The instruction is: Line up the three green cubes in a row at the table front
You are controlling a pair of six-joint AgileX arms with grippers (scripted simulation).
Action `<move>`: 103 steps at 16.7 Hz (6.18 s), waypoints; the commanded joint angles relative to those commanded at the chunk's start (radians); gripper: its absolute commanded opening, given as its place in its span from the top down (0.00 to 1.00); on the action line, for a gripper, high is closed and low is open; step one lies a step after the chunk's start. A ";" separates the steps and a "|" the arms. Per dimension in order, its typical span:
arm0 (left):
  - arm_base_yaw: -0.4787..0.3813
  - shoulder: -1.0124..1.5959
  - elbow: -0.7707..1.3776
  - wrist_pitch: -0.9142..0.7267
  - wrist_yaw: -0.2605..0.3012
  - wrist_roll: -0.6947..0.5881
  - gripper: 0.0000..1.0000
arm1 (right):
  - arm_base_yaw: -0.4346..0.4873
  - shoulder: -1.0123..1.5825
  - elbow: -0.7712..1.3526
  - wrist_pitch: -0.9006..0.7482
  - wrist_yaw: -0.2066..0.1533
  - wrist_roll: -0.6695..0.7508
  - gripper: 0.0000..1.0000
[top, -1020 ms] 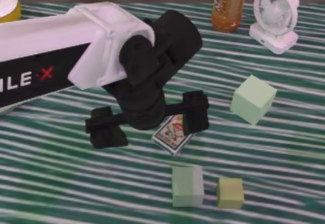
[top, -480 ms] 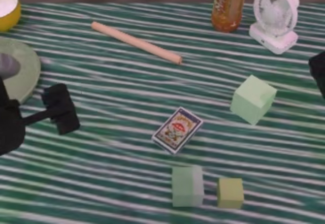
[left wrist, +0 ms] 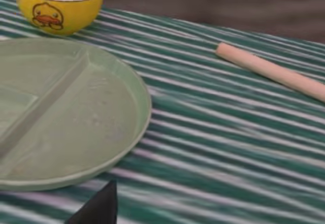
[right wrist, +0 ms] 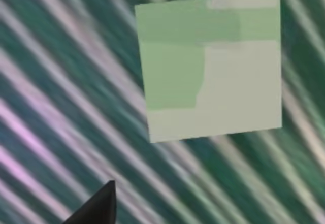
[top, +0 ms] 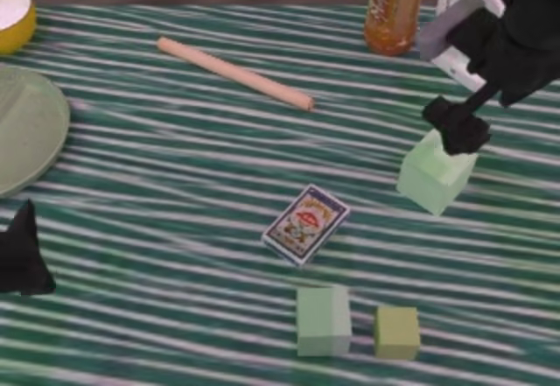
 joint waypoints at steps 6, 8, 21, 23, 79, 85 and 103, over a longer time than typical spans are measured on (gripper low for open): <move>0.094 -0.224 -0.132 0.160 0.015 0.180 0.00 | 0.038 0.246 0.236 -0.130 0.003 -0.057 0.00; 0.096 -0.233 -0.136 0.165 0.015 0.186 0.00 | 0.039 0.253 0.244 -0.134 0.003 -0.059 0.00; 0.096 -0.233 -0.136 0.165 0.015 0.186 0.00 | 0.041 0.337 0.034 0.163 0.004 -0.057 0.00; 0.096 -0.233 -0.136 0.165 0.015 0.186 0.00 | 0.041 0.340 0.028 0.170 0.004 -0.057 0.00; 0.096 -0.233 -0.136 0.165 0.015 0.186 0.00 | 0.748 0.340 0.413 -0.209 -0.002 -0.080 1.00; 0.096 -0.233 -0.136 0.165 0.015 0.186 0.00 | 0.746 0.341 0.372 -0.166 -0.003 -0.078 1.00; 0.096 -0.233 -0.136 0.165 0.015 0.186 0.00 | 0.750 0.376 0.196 0.043 -0.002 -0.078 0.40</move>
